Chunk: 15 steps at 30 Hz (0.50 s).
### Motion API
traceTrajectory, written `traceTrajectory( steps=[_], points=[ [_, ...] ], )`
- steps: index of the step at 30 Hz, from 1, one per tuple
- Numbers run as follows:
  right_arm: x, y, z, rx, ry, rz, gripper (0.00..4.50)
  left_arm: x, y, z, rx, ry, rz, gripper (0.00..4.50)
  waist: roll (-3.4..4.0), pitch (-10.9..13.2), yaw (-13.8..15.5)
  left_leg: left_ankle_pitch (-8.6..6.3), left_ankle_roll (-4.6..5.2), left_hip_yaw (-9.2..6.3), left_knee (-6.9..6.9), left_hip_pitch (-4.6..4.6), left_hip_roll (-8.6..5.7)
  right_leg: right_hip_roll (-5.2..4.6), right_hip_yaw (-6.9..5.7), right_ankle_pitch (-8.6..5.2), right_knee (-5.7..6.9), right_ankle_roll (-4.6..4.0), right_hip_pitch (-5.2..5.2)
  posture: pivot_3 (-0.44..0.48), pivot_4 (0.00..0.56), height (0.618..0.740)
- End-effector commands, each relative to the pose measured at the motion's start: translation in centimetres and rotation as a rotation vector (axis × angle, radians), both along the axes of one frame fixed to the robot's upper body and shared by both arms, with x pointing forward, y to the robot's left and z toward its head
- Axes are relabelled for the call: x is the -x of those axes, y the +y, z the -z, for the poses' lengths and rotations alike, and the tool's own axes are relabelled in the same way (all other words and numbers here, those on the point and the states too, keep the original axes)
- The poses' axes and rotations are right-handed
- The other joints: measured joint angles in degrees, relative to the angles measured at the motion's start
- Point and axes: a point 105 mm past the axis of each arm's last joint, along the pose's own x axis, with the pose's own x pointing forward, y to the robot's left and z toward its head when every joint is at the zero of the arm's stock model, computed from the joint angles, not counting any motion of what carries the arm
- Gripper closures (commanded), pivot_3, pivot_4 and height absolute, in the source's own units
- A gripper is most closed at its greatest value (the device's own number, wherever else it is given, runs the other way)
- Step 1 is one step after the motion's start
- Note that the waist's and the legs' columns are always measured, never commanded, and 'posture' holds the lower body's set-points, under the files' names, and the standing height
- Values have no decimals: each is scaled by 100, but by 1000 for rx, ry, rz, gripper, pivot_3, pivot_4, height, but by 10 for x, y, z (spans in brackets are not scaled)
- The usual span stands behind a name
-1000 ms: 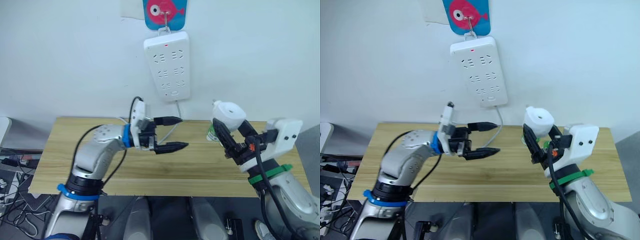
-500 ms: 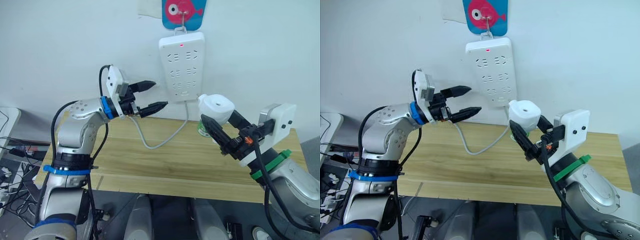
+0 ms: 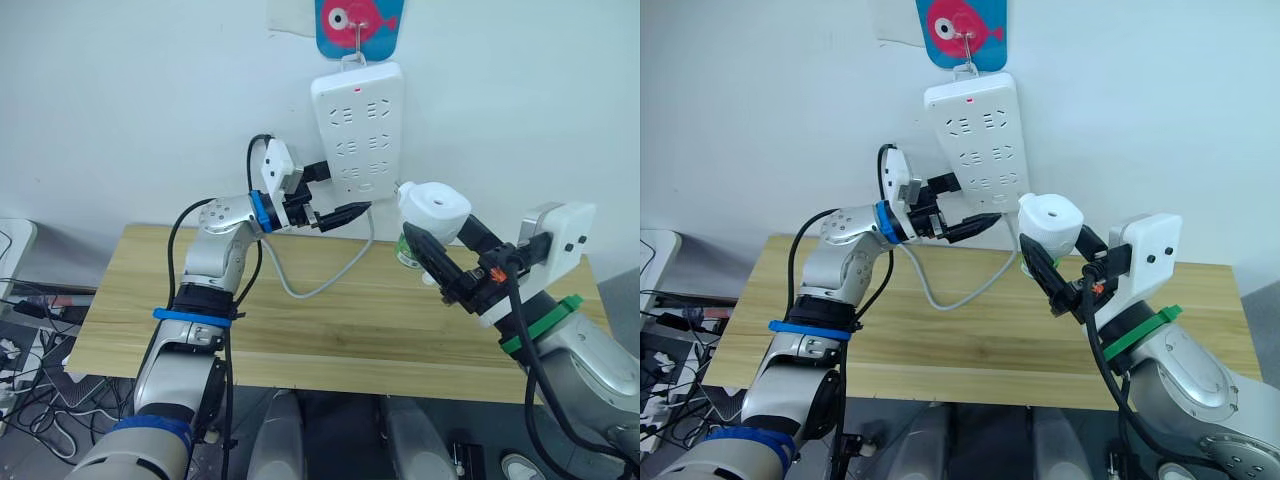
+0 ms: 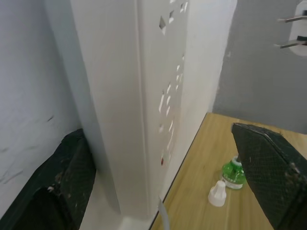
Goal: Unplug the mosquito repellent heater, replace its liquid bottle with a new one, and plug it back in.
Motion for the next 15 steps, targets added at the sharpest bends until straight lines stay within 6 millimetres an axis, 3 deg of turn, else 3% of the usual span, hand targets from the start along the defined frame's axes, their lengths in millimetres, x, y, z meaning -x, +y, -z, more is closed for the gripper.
traceTrajectory(
  steps=[1,5,13,15],
  points=[
    [6,2,-12,0,-68,-2,1565,7,-1,-10,-9,-35,44,0,0,0,-5,0,0,0,0,0,0,0,0,0,0,0,0,36,297,740],
    [5,3,-13,2,-82,5,1565,9,5,-12,-1,-3,52,765,0,0,-6,0,1,-1,0,1,0,1,0,0,5,0,-2,42,301,740],
    [3,2,-15,1,-103,29,1565,14,5,-15,12,47,61,3153,0,0,-3,1,0,-2,0,0,0,1,-1,0,3,0,-2,40,288,740],
    [3,3,-16,0,-108,30,1565,16,4,-15,17,56,66,3186,0,0,-3,1,-1,-1,0,0,0,1,-1,0,2,0,-2,38,287,740]
  ],
)
